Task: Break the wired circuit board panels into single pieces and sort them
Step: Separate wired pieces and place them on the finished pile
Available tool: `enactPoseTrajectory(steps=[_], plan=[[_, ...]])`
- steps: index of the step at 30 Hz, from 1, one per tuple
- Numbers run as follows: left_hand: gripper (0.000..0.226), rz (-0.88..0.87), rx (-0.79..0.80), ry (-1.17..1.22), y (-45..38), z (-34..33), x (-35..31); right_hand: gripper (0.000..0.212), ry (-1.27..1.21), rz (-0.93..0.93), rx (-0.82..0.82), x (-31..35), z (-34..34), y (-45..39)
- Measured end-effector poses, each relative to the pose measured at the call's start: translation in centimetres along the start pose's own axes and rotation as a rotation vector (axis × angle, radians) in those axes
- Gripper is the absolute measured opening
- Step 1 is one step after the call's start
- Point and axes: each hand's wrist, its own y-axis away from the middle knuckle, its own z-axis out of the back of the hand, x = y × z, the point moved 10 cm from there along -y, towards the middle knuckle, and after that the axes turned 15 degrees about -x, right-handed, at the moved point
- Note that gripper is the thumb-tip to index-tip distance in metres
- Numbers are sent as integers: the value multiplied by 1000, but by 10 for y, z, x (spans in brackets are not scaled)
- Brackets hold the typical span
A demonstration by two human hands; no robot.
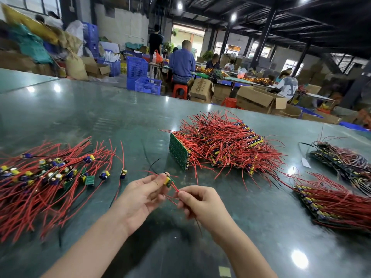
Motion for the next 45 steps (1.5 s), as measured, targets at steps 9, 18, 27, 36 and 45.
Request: enactPoseTrajectory(steps=[9,18,27,36,45], plan=[[8,-72,-48,-9,-11,15,-21,20,143,37,-155,-3,23,-8],[5,-174,-116,-42,-16,25,-27,21,147,22,-72,-1,19,-6],[12,-200,-101,27,-16,24,-37,30,327,108,-264,2,48,-16],[5,-215,-262,102,-27,53,-48,20,64,107,-97,10,33,-10],[8,-366,-203,-17,-15,37,-54,27,498,108,-364,-5,55,-17]])
